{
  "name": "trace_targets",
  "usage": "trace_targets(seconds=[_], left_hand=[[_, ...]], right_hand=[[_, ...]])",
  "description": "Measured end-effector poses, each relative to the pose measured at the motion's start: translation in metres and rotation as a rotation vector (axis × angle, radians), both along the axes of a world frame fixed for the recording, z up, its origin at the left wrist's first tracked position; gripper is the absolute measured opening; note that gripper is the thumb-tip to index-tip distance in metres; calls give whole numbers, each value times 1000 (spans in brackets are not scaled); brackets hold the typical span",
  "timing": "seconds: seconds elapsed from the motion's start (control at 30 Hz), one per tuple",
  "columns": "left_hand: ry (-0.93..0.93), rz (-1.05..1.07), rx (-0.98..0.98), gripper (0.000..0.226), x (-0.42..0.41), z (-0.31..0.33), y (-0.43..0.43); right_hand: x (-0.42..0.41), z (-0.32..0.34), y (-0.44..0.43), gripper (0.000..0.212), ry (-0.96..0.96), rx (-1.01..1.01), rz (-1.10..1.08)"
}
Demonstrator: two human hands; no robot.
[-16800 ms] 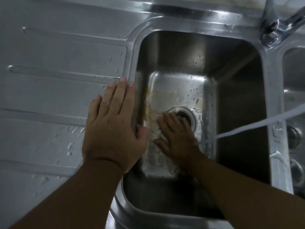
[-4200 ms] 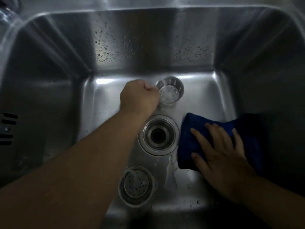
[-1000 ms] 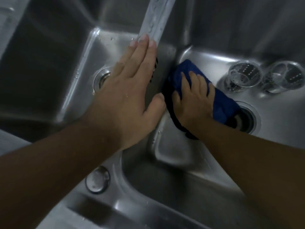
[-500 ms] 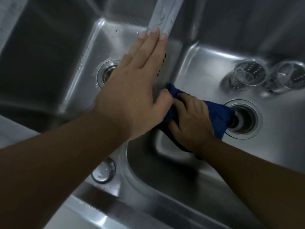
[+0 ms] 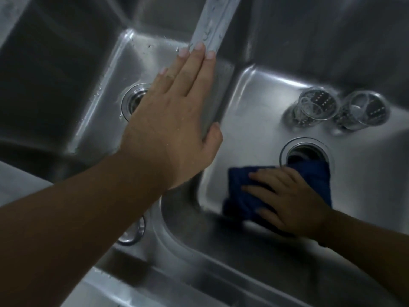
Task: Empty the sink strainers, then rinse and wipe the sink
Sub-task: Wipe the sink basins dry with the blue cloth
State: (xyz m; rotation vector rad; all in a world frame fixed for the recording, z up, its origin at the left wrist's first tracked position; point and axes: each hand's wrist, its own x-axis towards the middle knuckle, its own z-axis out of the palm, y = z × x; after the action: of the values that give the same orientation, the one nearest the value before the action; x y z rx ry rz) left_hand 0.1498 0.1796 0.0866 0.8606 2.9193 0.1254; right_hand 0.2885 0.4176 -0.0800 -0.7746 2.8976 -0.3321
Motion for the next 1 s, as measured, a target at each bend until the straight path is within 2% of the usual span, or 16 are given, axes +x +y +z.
trace_targets(seconds=[0.17,0.23,0.3,0.37,0.43,0.6,0.73,0.83,0.9,1.0], left_hand=[[-10,8,59,89,-1,-1,-1],[-14,11,88,89,-2,-1,-2],[-33,8,115,88,-3,-2,-3],[-48,6,129,87,-4,-2,-3],[-60,4,133,88,-4,-1,-5],[-74,3,106,86,-3,2,-4],[-80,10,74,85,-1,5,-3],[-41,6,-40,85,0,9,2],[55,-74,-146,82,7,11,6],[138,-221,-96,73,33,4,15]], right_hand=[[-66,0,-56,38,54,-174,-657],[-92,2,-70,40,52,-308,-942],[-118,2,-79,47,26,-317,-1104],[-129,1,-88,51,-24,-217,-1035],[-114,4,-91,51,-72,-179,-835],[-16,10,-75,52,-204,-120,-66],[-16,8,-70,48,-302,-196,-21],[-19,14,-65,50,-373,-156,-4],[-1,21,-43,51,-415,-128,27],[47,31,19,56,-497,-39,-11]])
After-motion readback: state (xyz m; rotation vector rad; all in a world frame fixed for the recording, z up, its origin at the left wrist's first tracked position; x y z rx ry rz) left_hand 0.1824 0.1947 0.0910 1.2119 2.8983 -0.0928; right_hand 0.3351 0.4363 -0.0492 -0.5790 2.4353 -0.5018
